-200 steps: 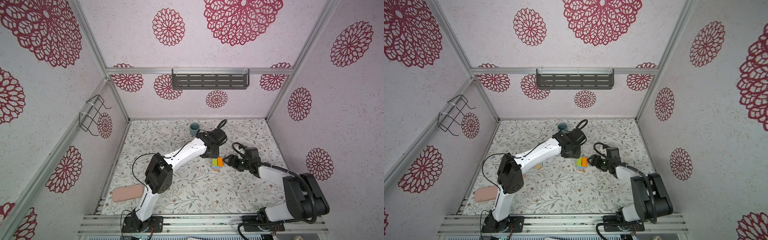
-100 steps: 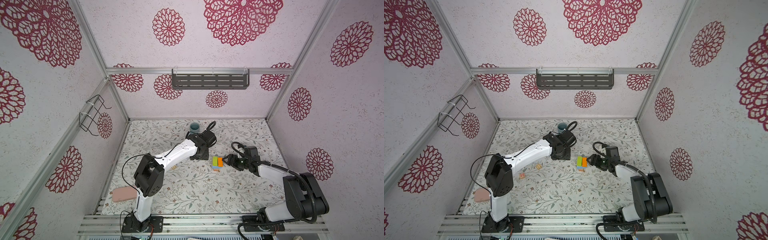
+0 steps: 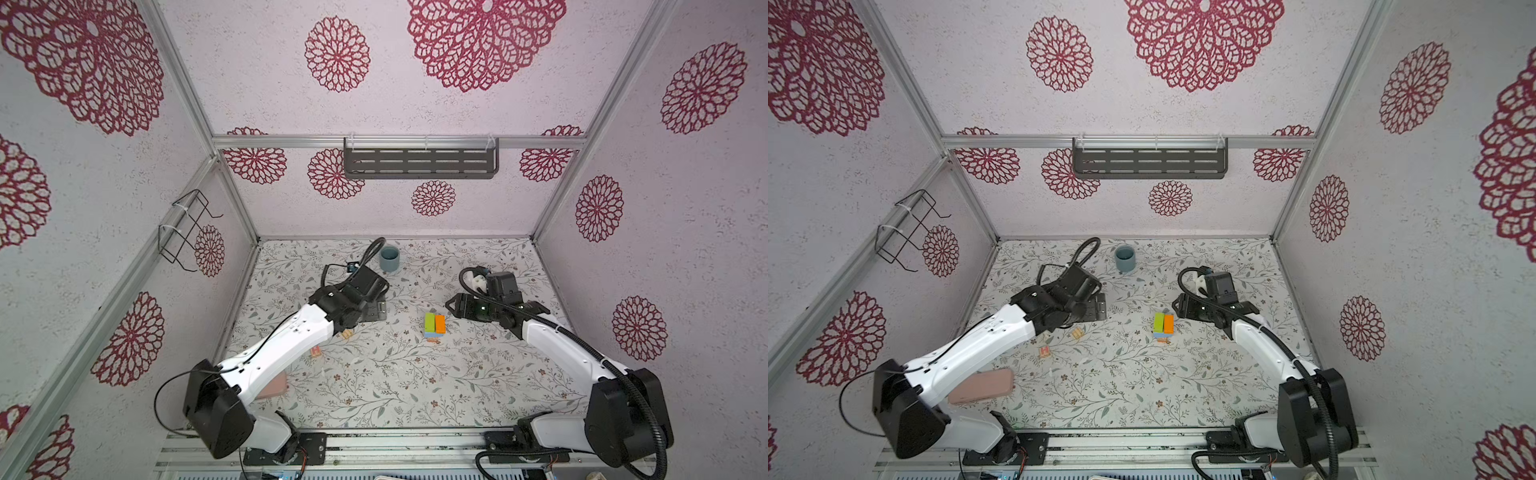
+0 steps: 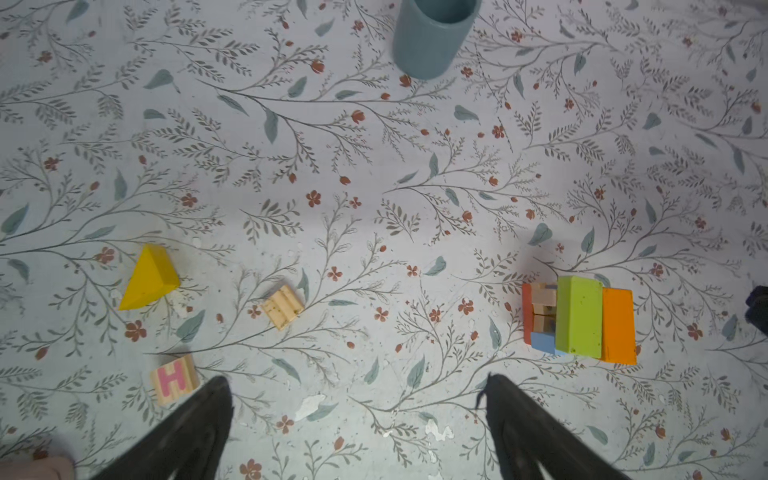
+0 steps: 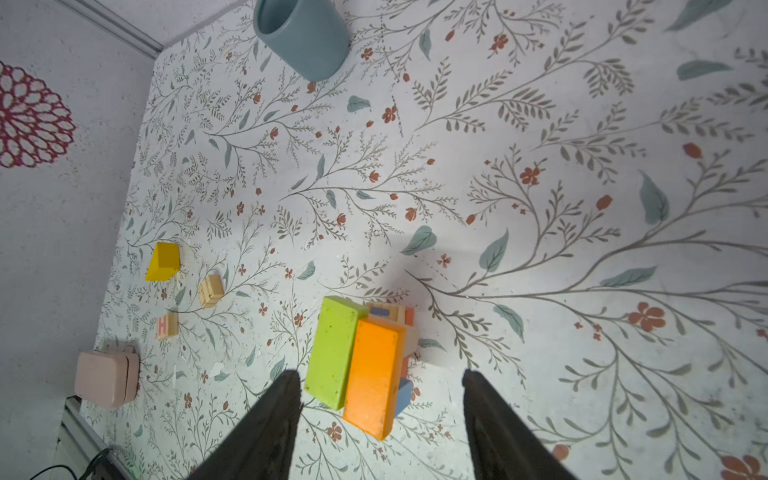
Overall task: Build the wood block tower
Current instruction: 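Move the left gripper toward the loose blocks while the right gripper rises from the stack, then reach the right gripper to the plain wooden cube and close on it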
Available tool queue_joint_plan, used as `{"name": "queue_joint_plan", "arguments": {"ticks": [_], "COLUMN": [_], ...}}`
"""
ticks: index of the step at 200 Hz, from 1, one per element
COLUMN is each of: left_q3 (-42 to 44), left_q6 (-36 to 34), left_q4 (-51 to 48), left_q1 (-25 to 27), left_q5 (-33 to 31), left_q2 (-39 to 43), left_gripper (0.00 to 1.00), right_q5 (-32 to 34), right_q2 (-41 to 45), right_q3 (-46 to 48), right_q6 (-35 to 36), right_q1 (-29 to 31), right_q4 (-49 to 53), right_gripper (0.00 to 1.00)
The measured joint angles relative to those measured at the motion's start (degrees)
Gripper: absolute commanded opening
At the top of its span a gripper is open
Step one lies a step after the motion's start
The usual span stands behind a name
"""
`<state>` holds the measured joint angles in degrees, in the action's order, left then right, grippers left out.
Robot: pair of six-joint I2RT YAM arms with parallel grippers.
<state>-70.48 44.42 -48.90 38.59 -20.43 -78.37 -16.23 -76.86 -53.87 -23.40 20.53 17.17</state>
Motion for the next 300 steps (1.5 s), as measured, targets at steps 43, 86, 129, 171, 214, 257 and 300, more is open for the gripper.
{"name": "queue_joint_plan", "arguments": {"ticks": [43, 86, 129, 171, 214, 257, 300], "left_q3": [8.04, 15.39, 19.8, 21.29, 21.31, 21.31, 21.31], "left_q6": [-0.04, 0.76, 1.53, 0.87, -0.09, -0.35, -0.68], "left_q4": [1.77, 1.55, 0.96, 0.37, -0.28, -0.39, -0.39], "left_q1": [-5.53, -11.19, -17.49, -18.43, -18.86, -19.04, -19.5], "left_q5": [-0.28, -0.09, 2.03, 3.21, 3.41, 4.15, 4.59], "left_q2": [11.43, 21.86, 30.97, 36.96, 38.99, 38.99, 38.75], "left_gripper": [0.97, 0.97, 0.97, 0.97, 0.97, 0.97, 0.97], "right_q5": [5.11, 8.48, 9.81, 10.27, 11.5, 12.83, 14.34], "right_q2": [-9.86, -27.19, -41.62, -49.03, -54.16, -58.23, -60.35], "right_q3": [-13.35, -30.21, -44.41, -52.54, -57.37, -61.13, -64.0], "right_q6": [2.25, 4.48, 6.08, 7.52, 8.92, 9.92, 10.49], "right_q1": [9.73, 19.39, 25.53, 29.88, 33.07, 35.21, 36.81], "right_q4": [5.84, 10.62, 14.8, 15.87, 15.3, 15.5, 16.65], "right_gripper": [0.63, 0.62, 0.64, 0.64, 0.63, 0.62, 0.59]}}
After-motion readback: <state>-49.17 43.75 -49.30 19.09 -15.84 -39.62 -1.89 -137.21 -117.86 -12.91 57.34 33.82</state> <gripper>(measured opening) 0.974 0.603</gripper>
